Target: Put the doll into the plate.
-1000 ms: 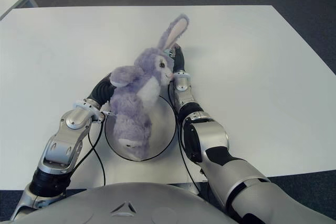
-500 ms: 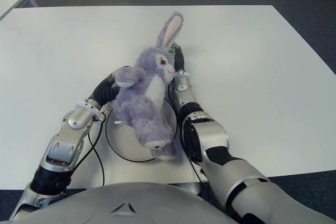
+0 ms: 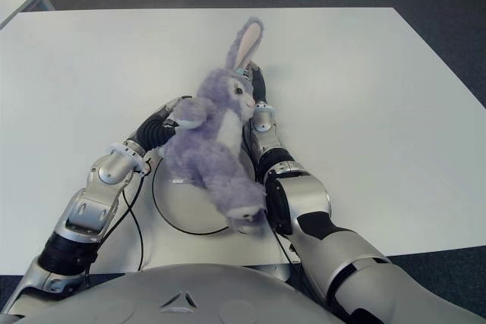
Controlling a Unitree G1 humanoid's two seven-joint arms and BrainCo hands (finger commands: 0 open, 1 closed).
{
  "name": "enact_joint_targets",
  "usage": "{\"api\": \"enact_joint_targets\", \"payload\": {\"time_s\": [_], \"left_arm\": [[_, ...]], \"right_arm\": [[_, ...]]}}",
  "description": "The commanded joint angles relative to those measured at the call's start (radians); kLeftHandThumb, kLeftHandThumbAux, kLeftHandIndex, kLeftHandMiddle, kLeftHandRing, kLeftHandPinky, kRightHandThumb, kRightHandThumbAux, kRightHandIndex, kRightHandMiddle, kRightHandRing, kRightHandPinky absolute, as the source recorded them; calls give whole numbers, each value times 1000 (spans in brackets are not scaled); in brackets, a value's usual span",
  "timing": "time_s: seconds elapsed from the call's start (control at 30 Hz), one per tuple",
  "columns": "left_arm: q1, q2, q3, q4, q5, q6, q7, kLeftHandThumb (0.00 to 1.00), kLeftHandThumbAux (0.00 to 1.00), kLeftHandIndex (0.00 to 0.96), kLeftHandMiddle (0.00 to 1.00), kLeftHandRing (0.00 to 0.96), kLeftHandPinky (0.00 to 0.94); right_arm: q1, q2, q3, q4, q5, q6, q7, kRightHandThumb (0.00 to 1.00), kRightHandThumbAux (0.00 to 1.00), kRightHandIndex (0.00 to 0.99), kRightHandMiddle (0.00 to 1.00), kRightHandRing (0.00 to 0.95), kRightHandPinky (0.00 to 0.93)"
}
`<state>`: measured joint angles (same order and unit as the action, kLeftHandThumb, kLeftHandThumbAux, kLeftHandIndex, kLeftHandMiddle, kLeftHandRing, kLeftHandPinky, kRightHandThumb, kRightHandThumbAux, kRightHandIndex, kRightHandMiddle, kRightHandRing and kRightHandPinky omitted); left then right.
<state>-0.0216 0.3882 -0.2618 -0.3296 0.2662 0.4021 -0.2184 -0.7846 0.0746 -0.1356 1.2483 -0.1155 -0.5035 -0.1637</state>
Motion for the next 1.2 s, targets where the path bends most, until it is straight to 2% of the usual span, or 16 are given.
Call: {"api": "enact_joint_targets", "payload": {"time_s": [0.03,0.5,1.0,1.2], "left_arm": [[20,59,-32,79,71,18,-33,141,399,0,0,0,0],[-4,83,-9,199,114,-127,9,151,323,0,0,0,0],[-29,90,19,269,144,-168,6,155,332,0,0,0,0],[-56,124,34,302,163,-205,3,150,357,0,0,0,0]], "right_arm": [[212,101,-12,119,9,104,-1,187,952,269,287,265,232],[211,99,-5,119,3,108,0,174,951,252,281,258,242],[208,98,-1,119,2,112,-6,188,950,252,277,258,242],[209,97,-1,119,2,111,-3,197,951,252,283,263,246]]}}
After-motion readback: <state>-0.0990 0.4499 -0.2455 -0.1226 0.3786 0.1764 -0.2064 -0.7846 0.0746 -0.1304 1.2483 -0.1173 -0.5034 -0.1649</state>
